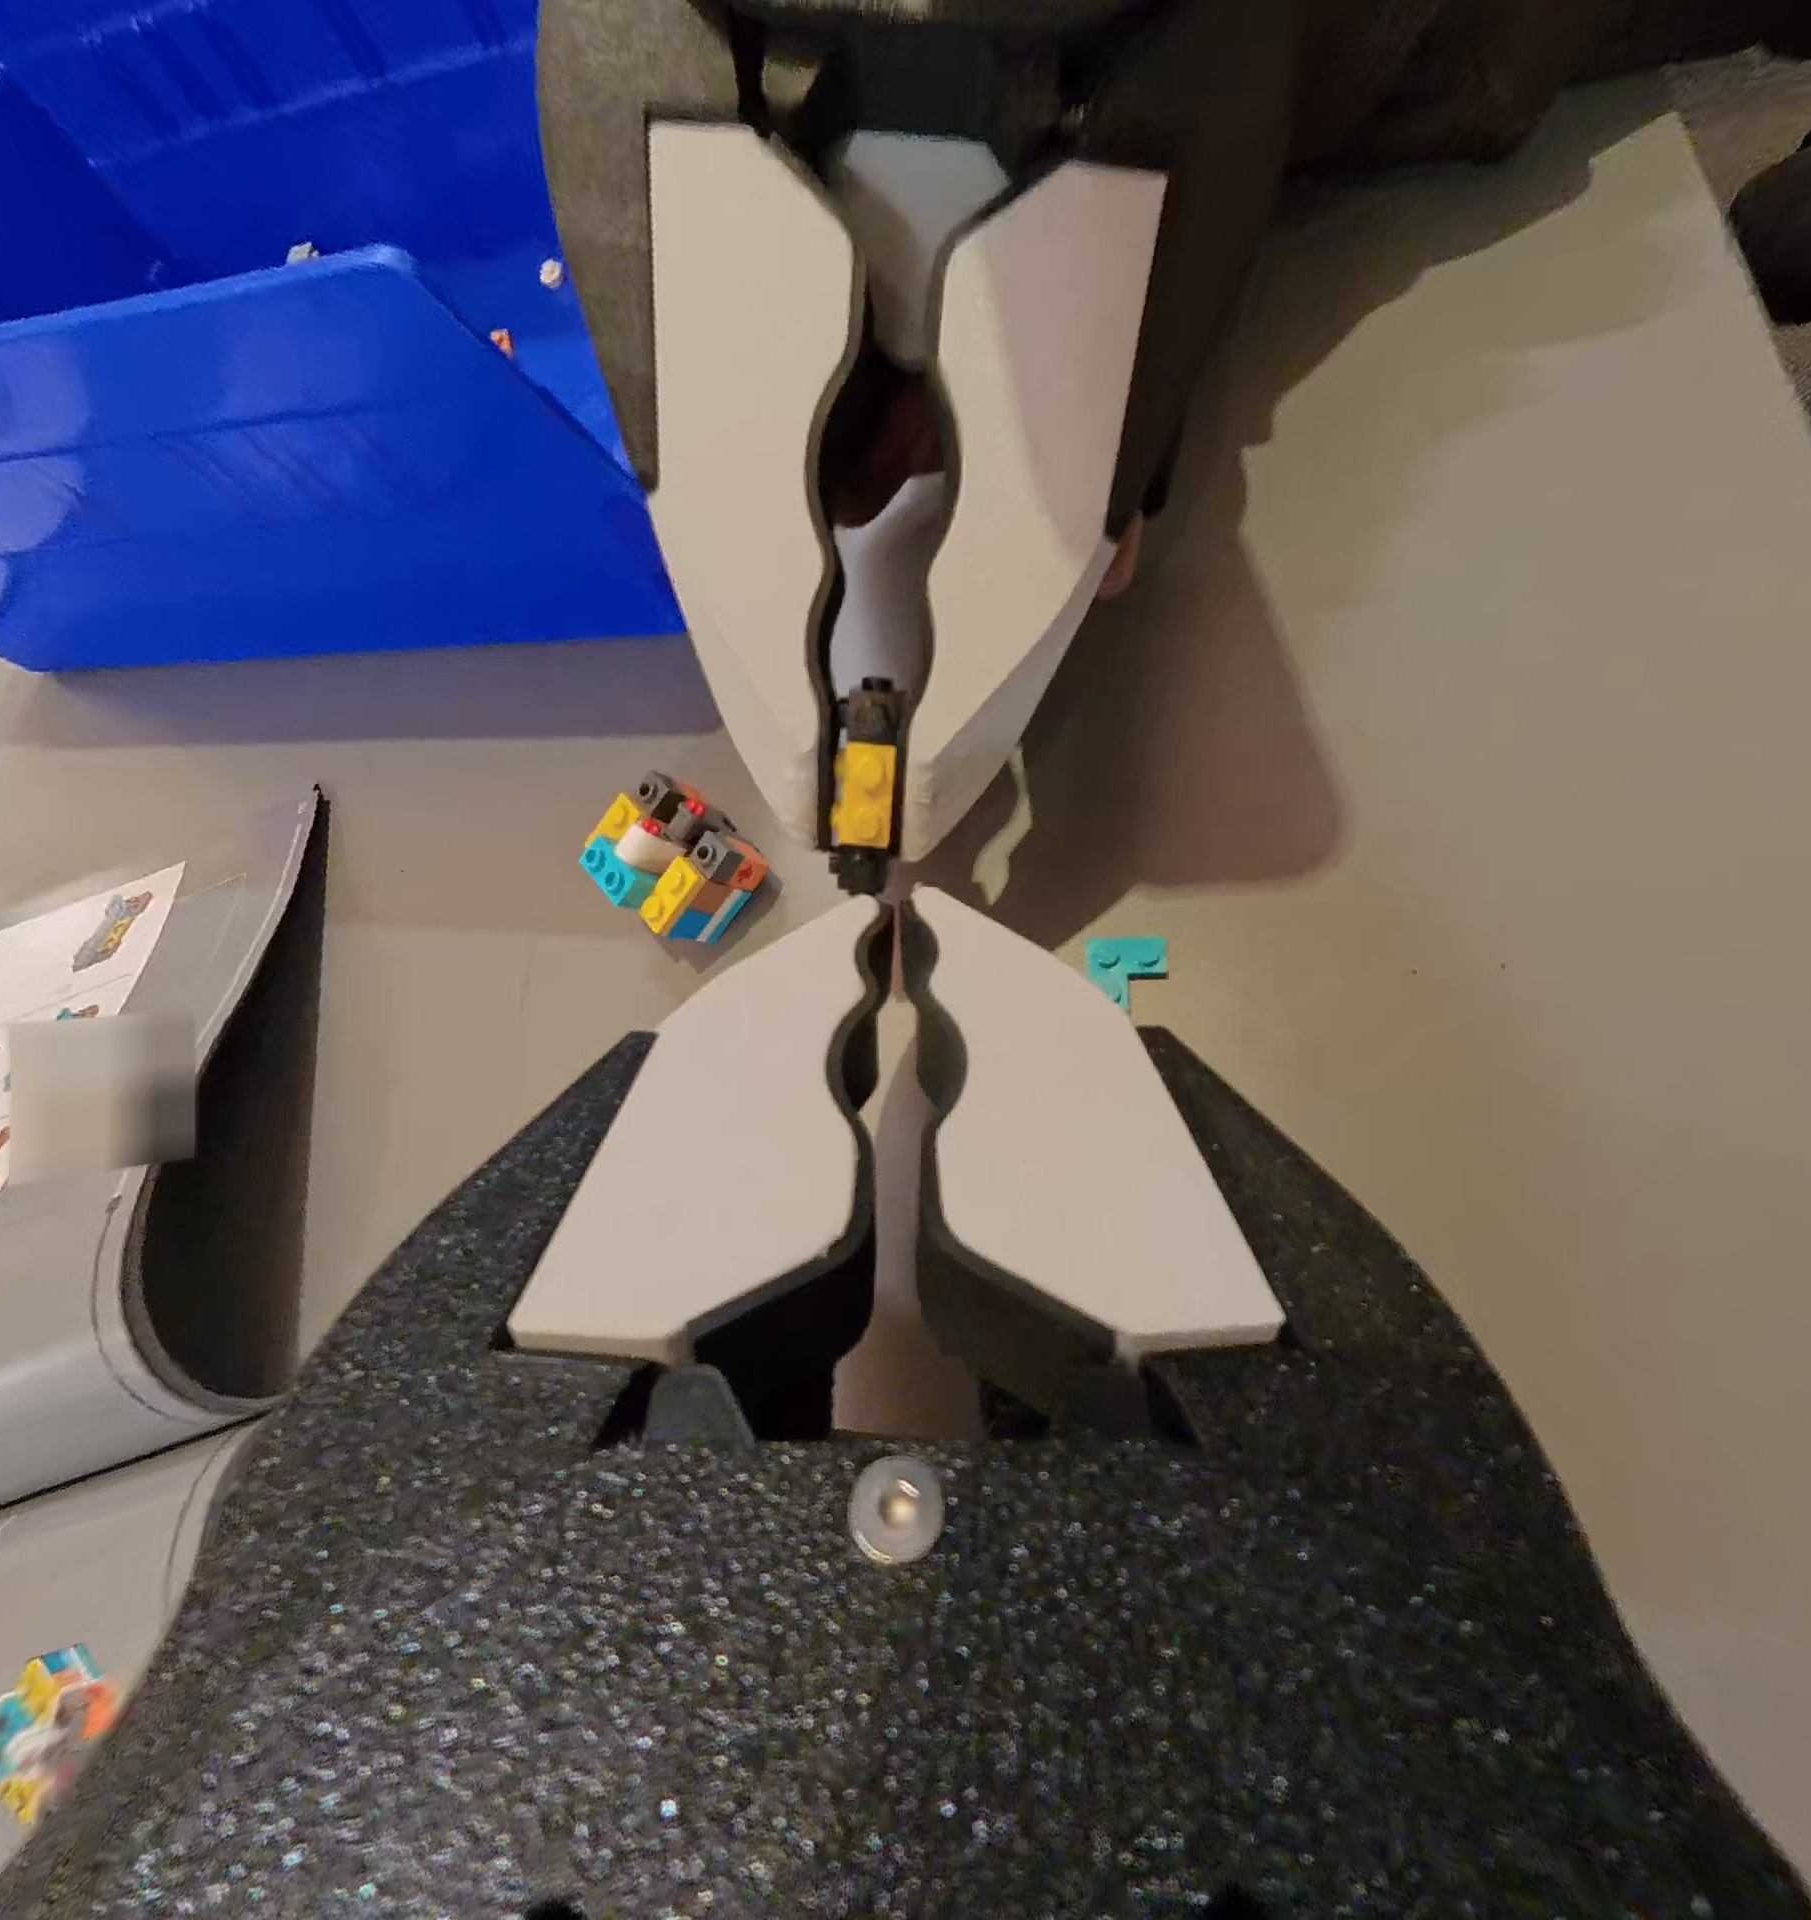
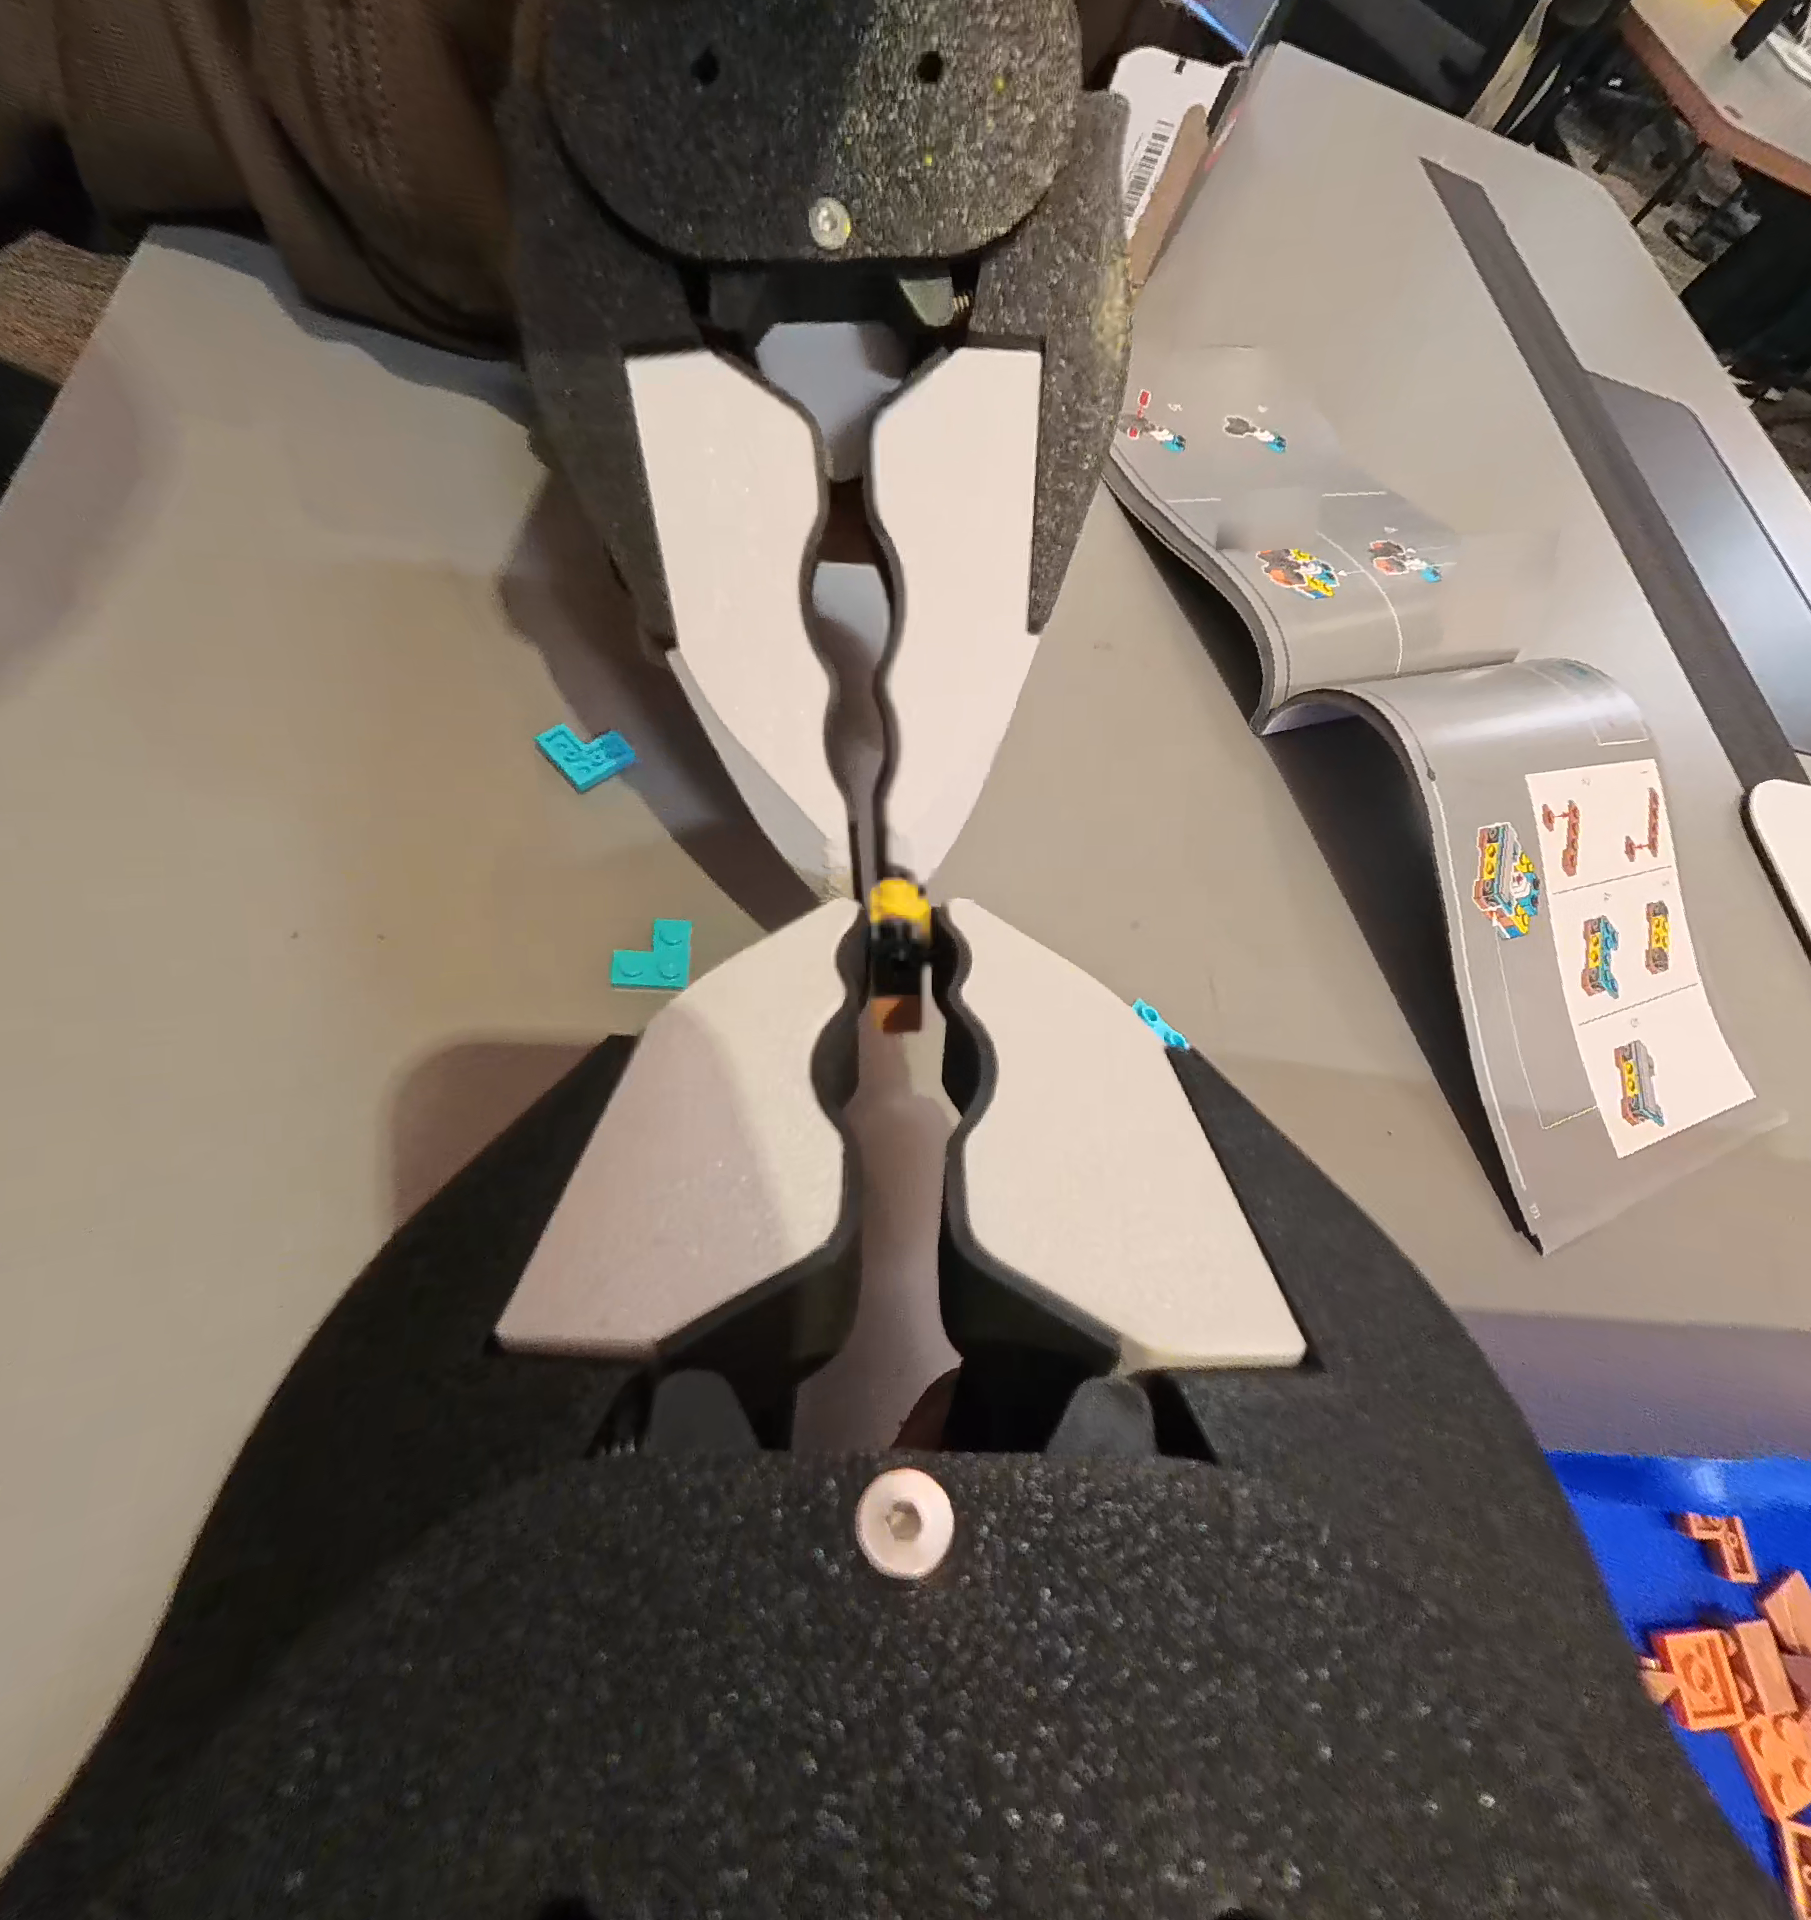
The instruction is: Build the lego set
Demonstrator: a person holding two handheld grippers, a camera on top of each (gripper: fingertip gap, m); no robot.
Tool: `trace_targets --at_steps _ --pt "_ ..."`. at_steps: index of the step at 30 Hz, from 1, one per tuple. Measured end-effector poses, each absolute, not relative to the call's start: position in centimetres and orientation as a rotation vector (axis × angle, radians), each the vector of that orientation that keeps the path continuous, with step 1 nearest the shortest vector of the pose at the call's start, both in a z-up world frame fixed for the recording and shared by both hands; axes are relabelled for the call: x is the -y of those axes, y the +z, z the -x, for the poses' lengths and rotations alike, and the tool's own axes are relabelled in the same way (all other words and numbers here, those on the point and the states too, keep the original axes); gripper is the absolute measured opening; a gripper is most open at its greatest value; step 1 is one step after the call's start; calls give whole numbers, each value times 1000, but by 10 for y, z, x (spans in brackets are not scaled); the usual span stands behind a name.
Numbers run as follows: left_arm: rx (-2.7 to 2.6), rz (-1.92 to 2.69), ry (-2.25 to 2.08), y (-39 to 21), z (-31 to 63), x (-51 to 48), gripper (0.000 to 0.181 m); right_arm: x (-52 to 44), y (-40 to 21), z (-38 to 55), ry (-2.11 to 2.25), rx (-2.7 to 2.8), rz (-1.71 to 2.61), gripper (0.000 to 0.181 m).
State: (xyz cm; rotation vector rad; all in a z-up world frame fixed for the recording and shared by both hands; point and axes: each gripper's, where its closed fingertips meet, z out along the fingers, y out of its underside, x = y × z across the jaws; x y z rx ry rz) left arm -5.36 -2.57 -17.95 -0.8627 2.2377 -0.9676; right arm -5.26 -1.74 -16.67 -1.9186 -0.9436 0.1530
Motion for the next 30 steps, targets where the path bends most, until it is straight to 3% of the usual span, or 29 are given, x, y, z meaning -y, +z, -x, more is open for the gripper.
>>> trace_targets --at_steps 7,13,22,30 --pt "-2278 864 -910 -190 55 26 3 17 -171 52 133 952 1938 5" --pt "-2301 878 -890 -196 54 24 13 29 -171 38 138 979 2014 22" --pt "-2370 837 -823 -209 40 31 26 45 -198 26 184 1006 2164 29" --pt "-2356 797 -789 -208 33 31 26 46 -212 33 254 976 2216 31"
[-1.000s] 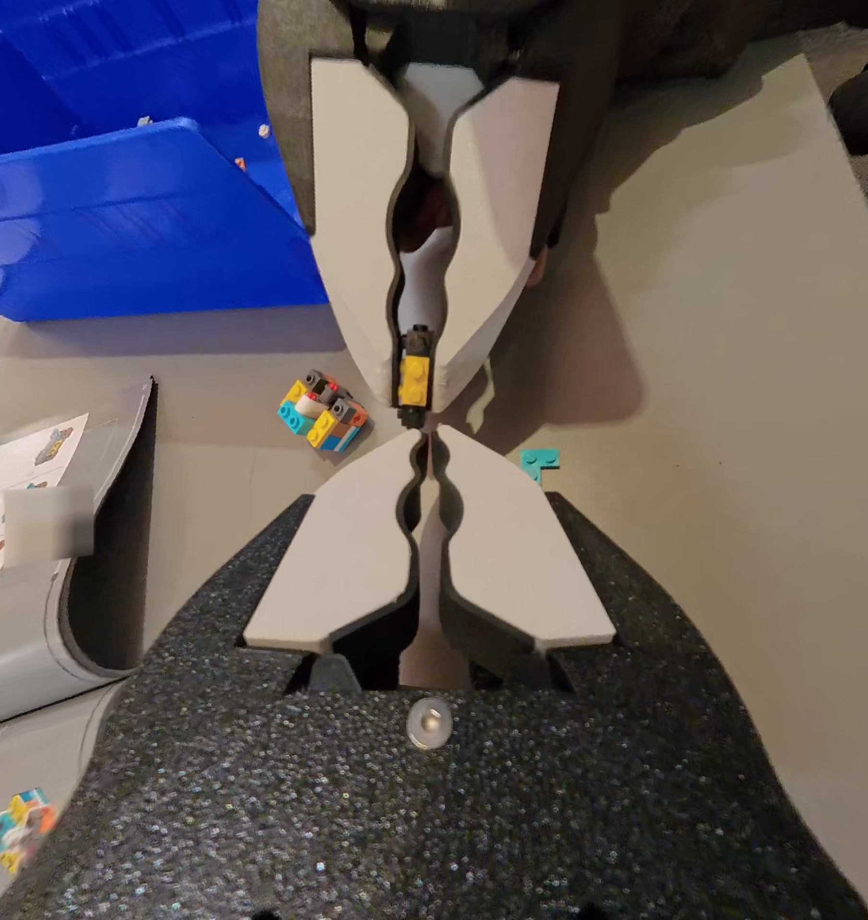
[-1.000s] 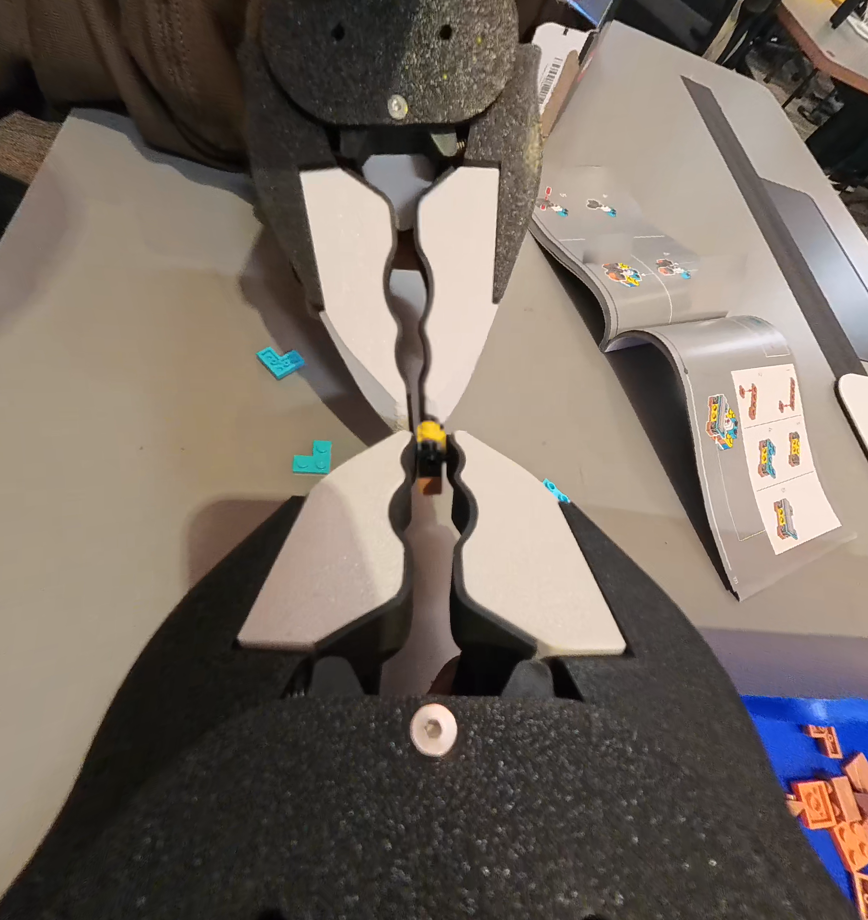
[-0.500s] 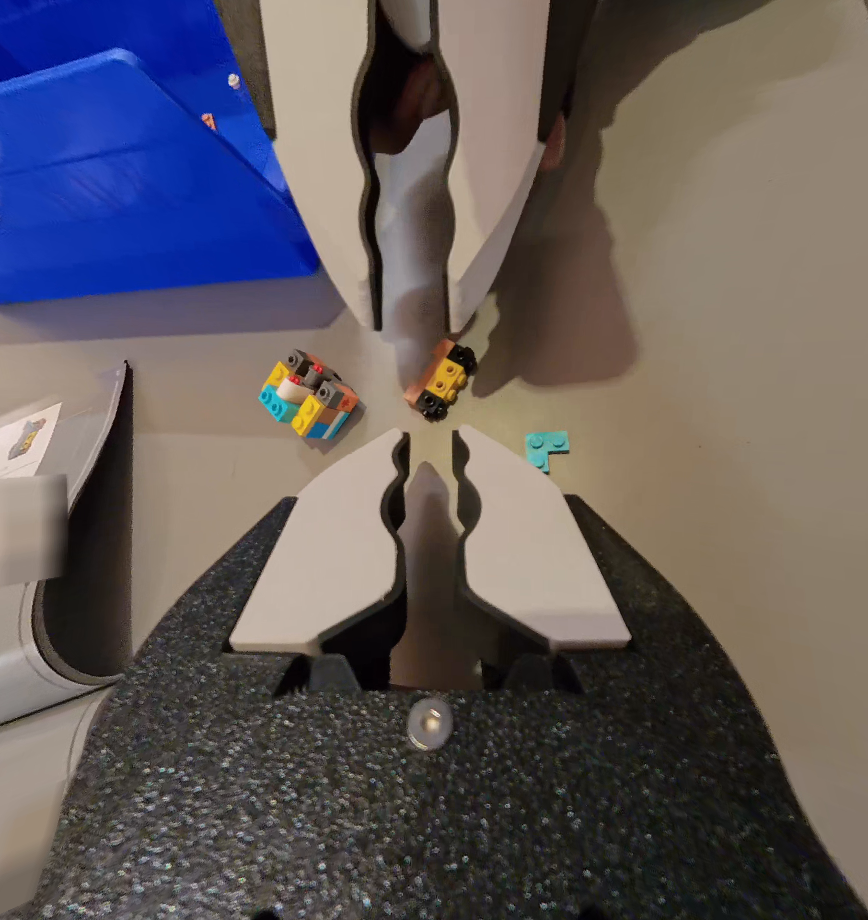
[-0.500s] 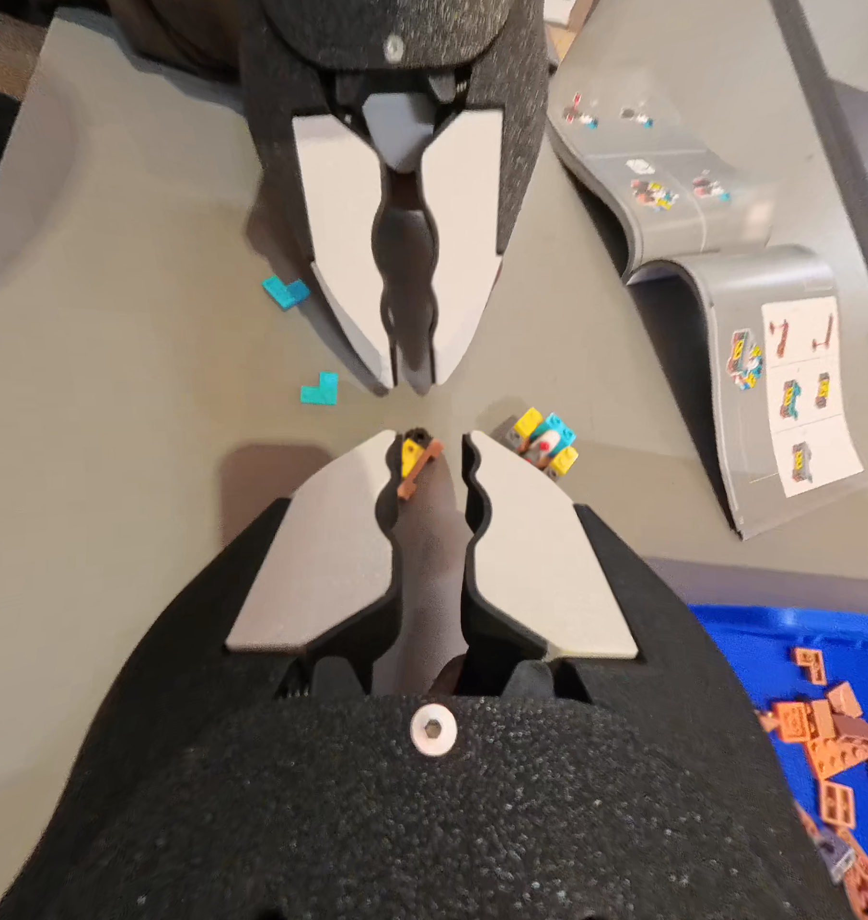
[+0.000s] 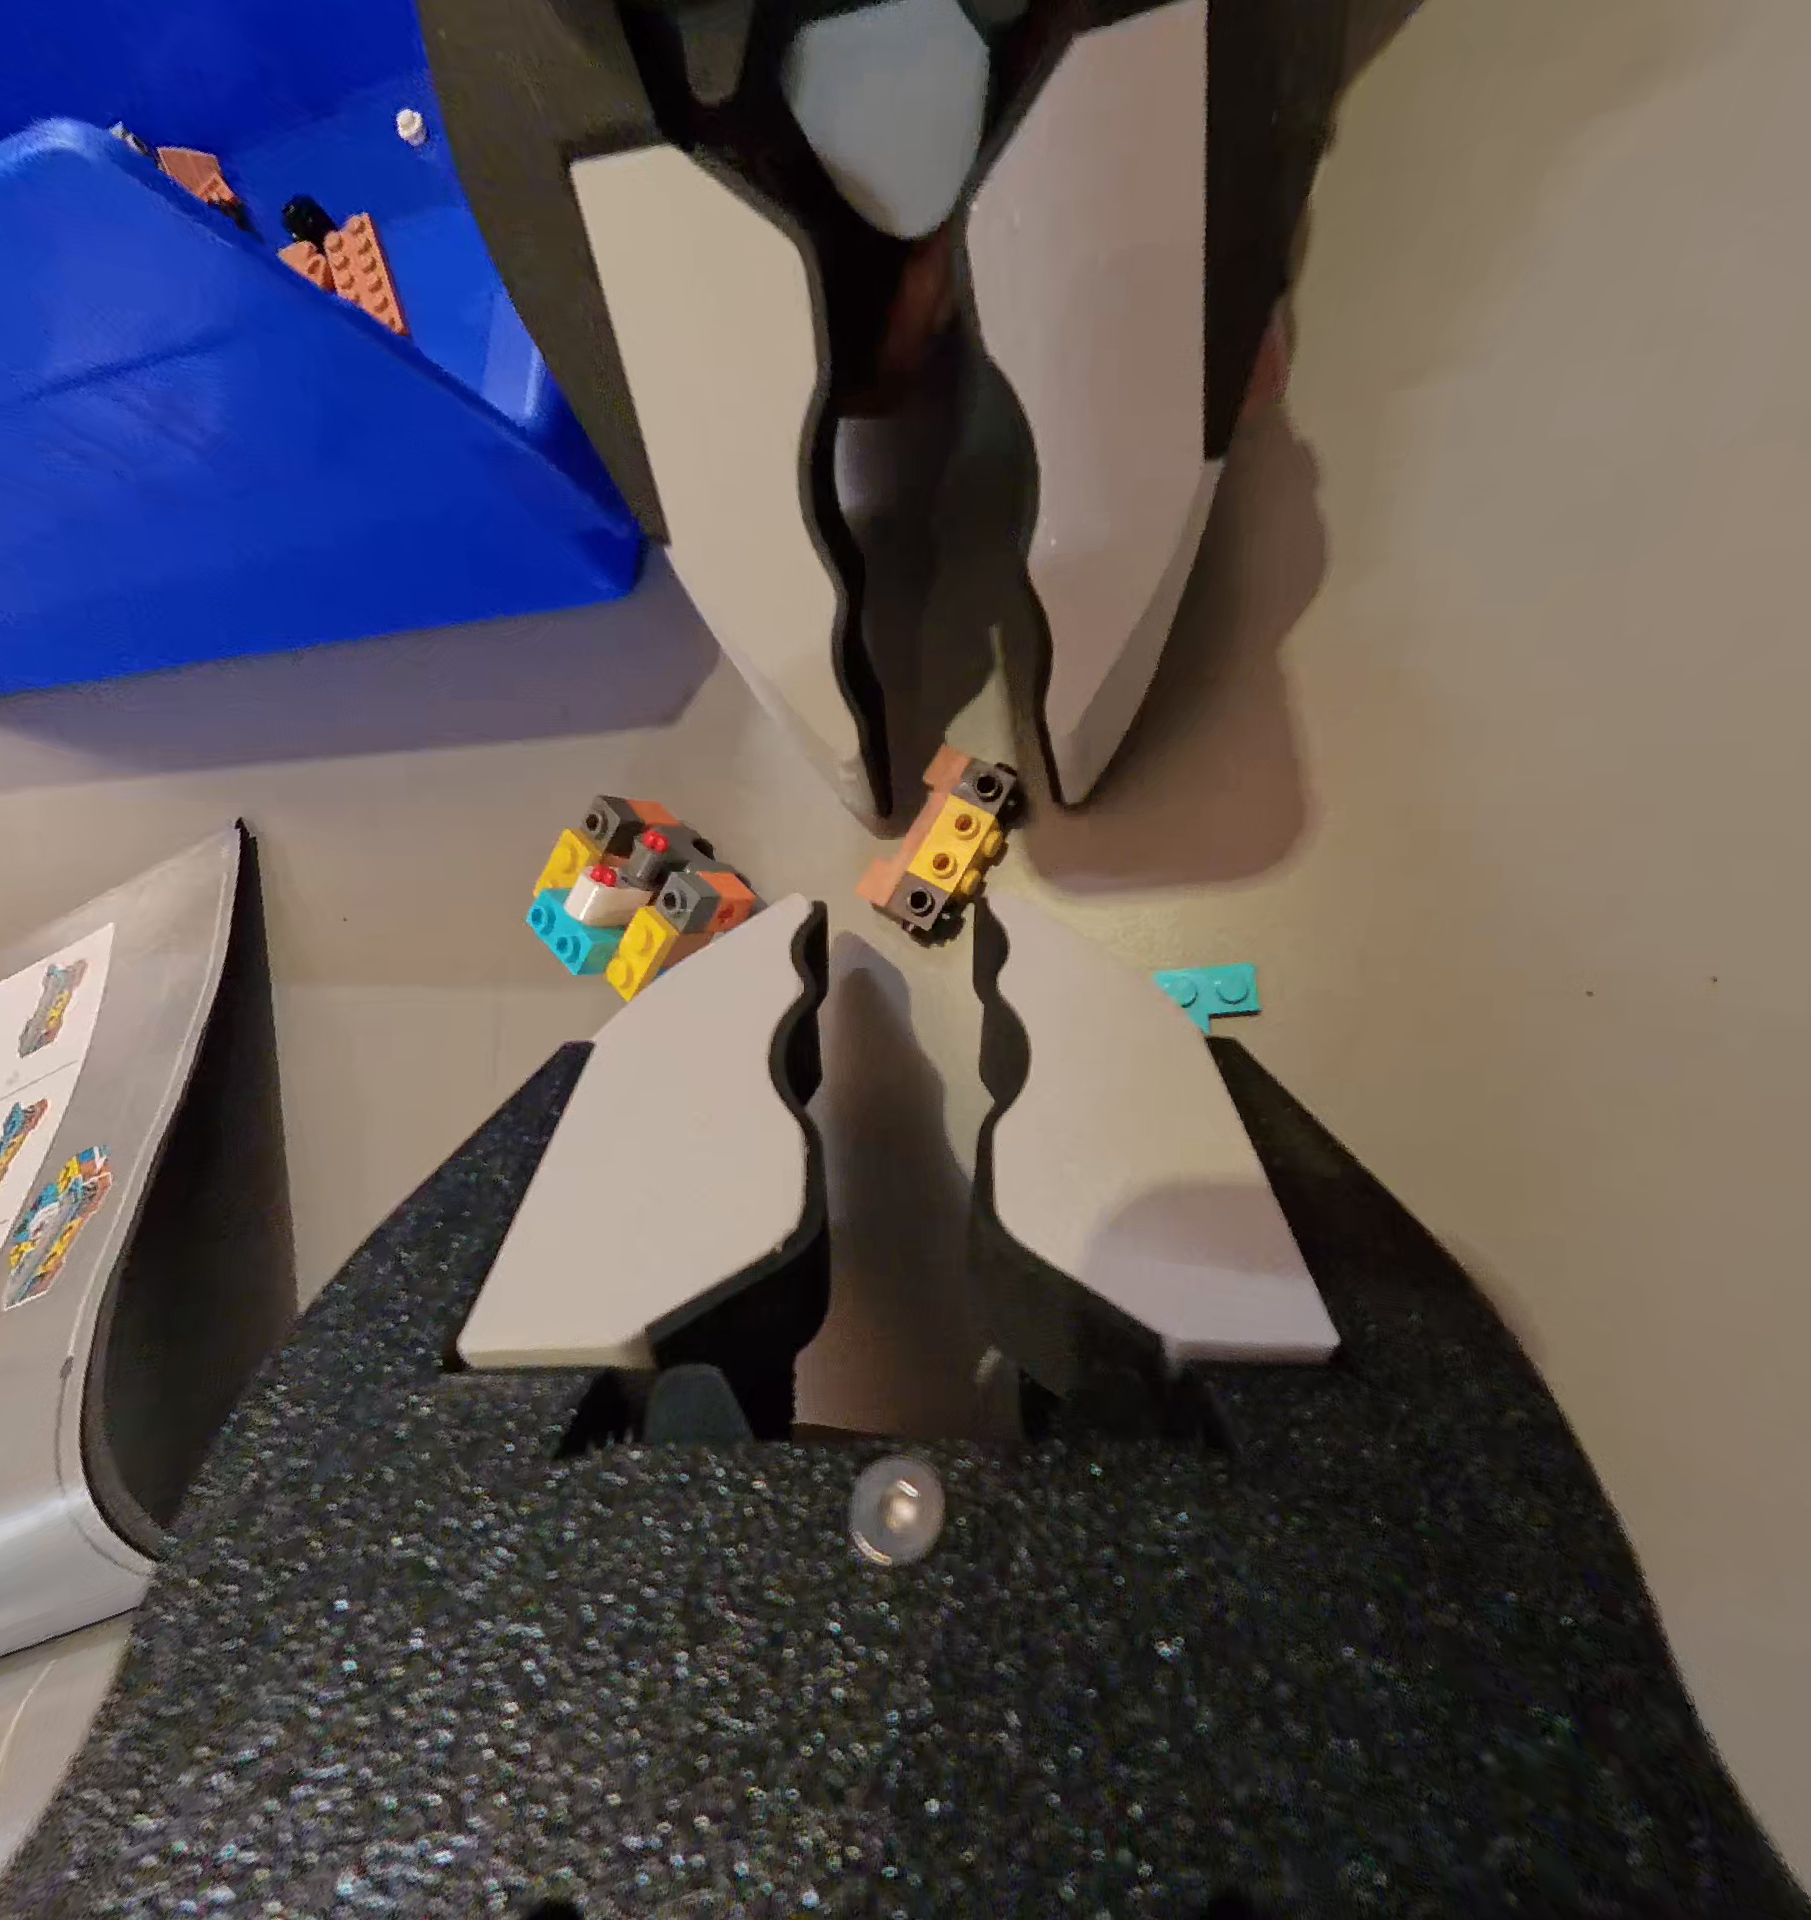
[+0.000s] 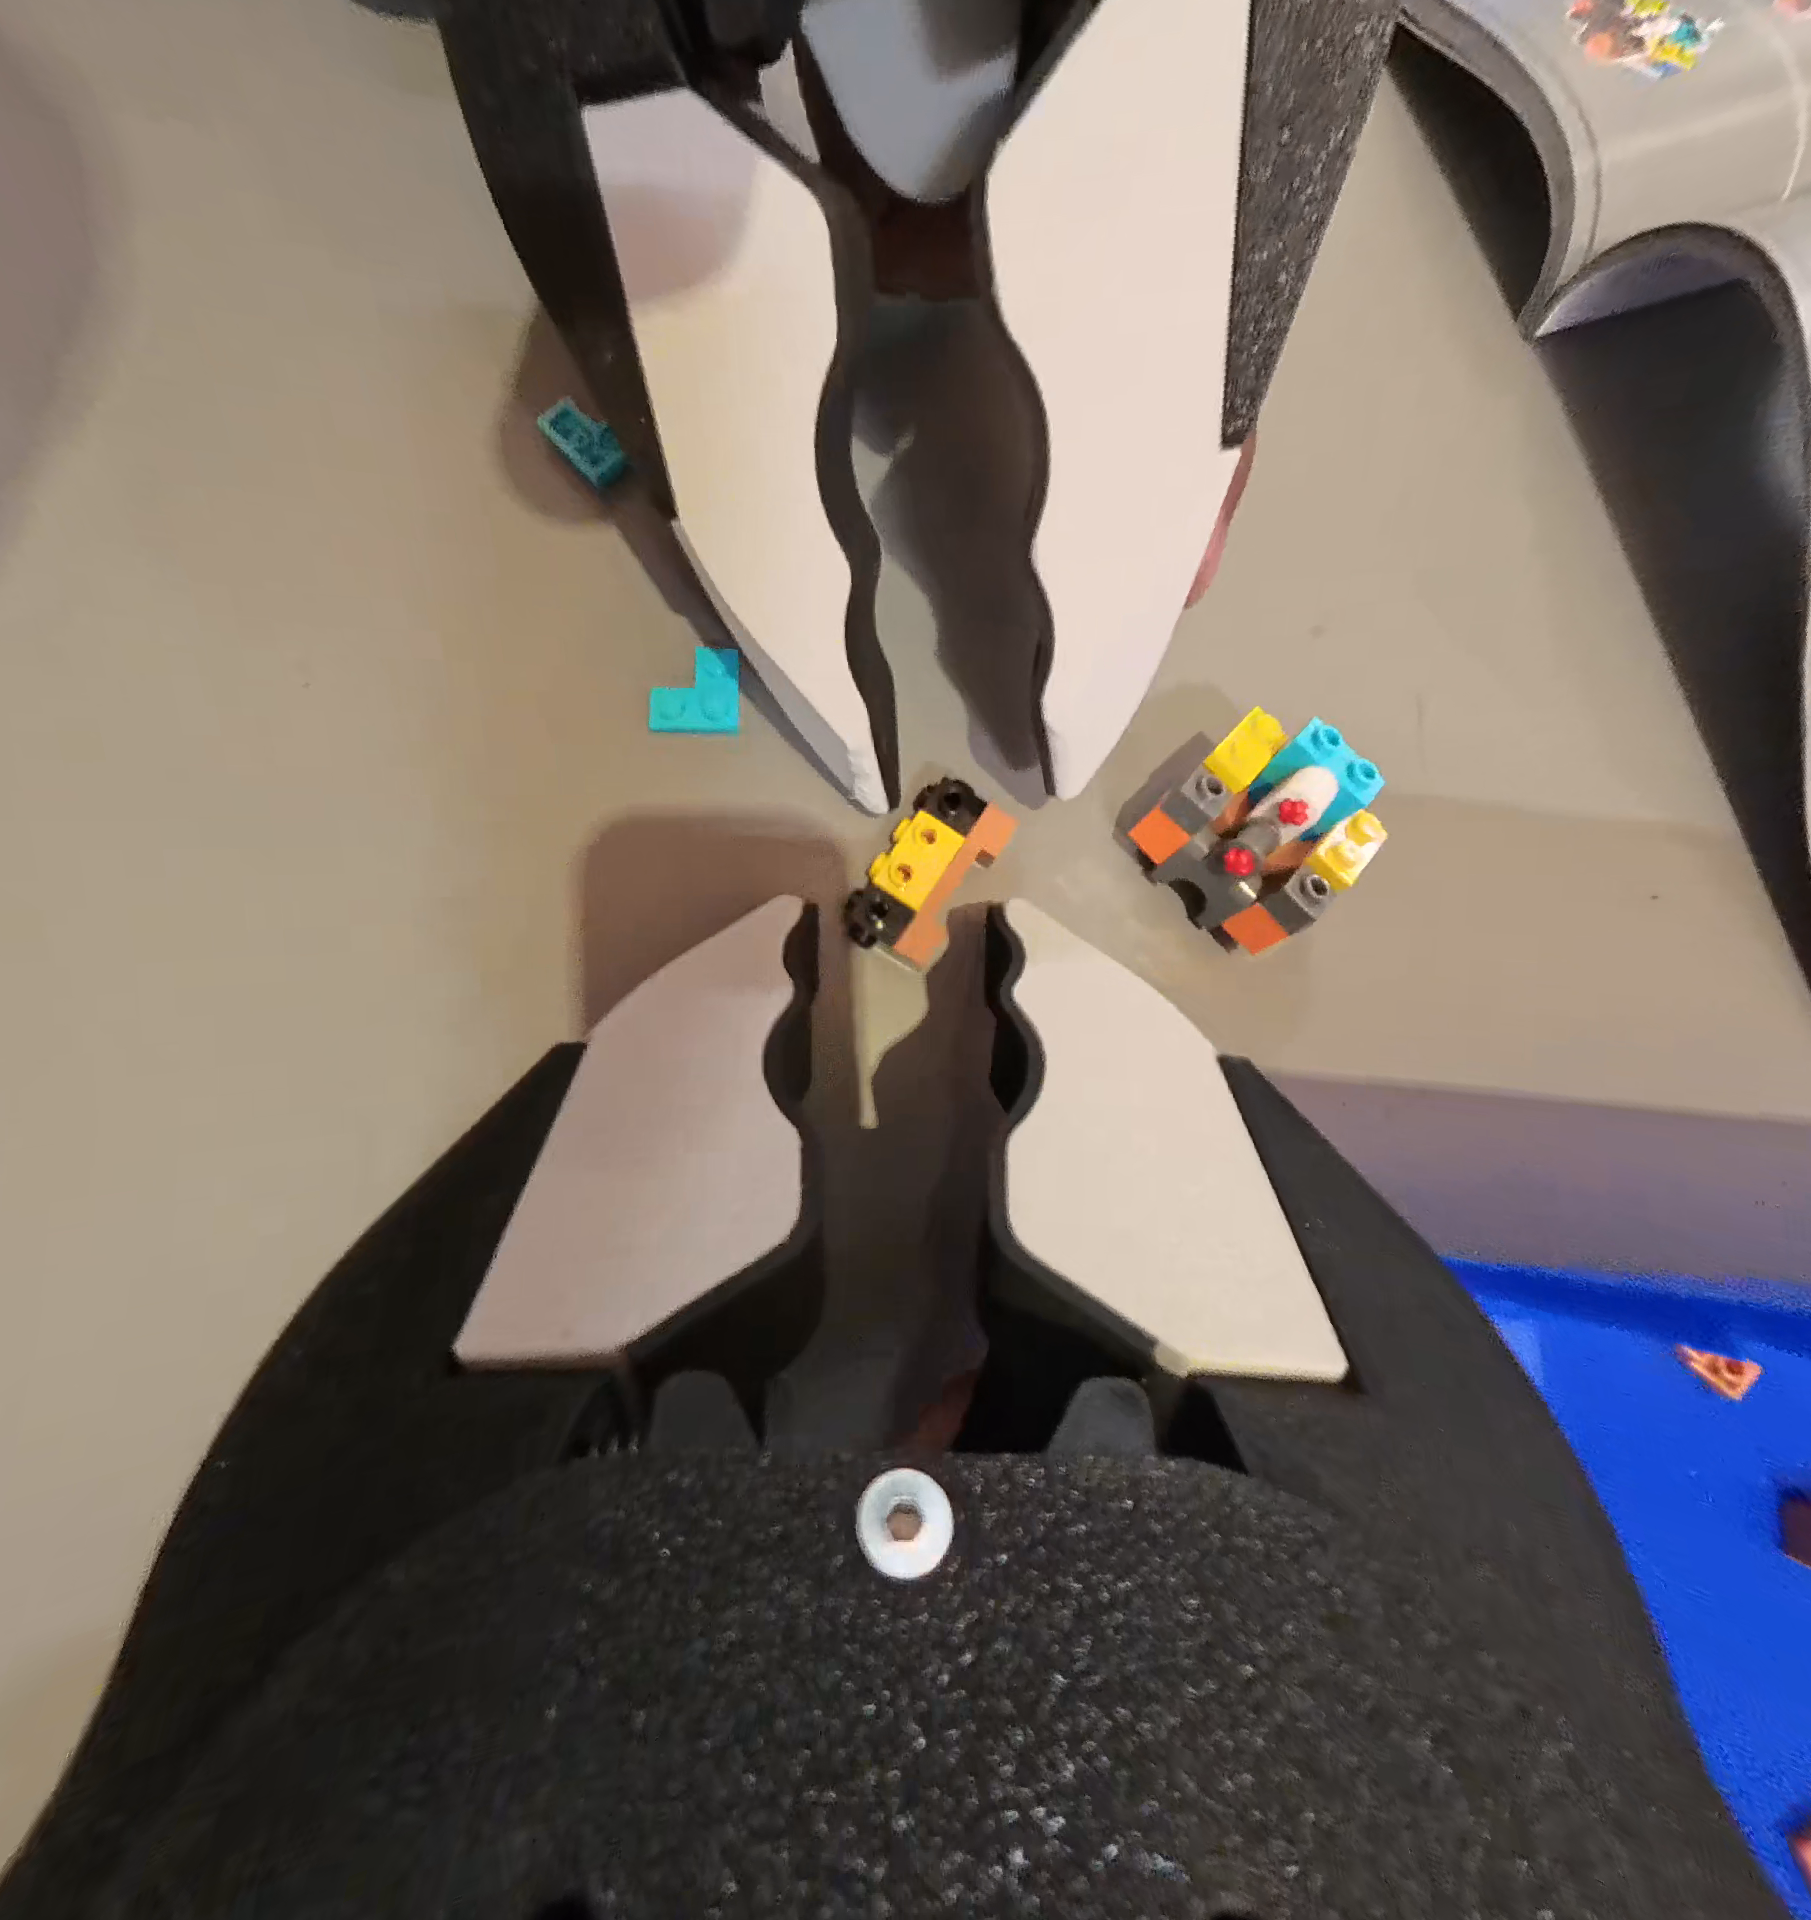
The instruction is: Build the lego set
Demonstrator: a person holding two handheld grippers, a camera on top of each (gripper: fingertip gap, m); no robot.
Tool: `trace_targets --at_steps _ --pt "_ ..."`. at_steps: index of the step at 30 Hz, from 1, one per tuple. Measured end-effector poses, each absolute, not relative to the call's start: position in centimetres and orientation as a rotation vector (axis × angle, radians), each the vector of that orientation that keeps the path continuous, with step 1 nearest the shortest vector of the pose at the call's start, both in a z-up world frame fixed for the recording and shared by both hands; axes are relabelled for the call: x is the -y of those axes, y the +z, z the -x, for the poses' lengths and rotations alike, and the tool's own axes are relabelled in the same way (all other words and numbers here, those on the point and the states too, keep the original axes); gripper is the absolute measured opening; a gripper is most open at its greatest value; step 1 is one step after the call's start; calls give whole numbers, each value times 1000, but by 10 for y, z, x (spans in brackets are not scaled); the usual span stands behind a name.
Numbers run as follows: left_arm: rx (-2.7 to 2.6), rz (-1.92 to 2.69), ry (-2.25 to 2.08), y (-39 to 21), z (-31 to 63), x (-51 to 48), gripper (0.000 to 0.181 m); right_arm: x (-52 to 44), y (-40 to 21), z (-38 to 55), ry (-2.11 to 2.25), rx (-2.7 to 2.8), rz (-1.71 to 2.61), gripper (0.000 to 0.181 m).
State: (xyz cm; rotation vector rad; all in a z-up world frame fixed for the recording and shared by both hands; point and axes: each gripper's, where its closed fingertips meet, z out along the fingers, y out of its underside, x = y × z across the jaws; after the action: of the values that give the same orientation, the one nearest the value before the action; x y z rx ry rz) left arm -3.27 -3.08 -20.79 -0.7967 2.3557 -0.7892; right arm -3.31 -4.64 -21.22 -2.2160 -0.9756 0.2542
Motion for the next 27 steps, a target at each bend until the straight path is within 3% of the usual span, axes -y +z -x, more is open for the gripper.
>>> trace_targets --at_steps 4,10,18,27 --pt "-2334 765 -810 -206 34 32 26 47 -213 38 282 973 2223 19" --pt "-2329 636 -815 -203 42 32 29 44 -212 35 312 916 2234 18" --pt "-2234 384 -796 -193 45 37 33 48 -183 47 705 738 2141 18" --pt "-2155 347 -802 -183 41 42 16 51 -171 55 872 694 2080 18"
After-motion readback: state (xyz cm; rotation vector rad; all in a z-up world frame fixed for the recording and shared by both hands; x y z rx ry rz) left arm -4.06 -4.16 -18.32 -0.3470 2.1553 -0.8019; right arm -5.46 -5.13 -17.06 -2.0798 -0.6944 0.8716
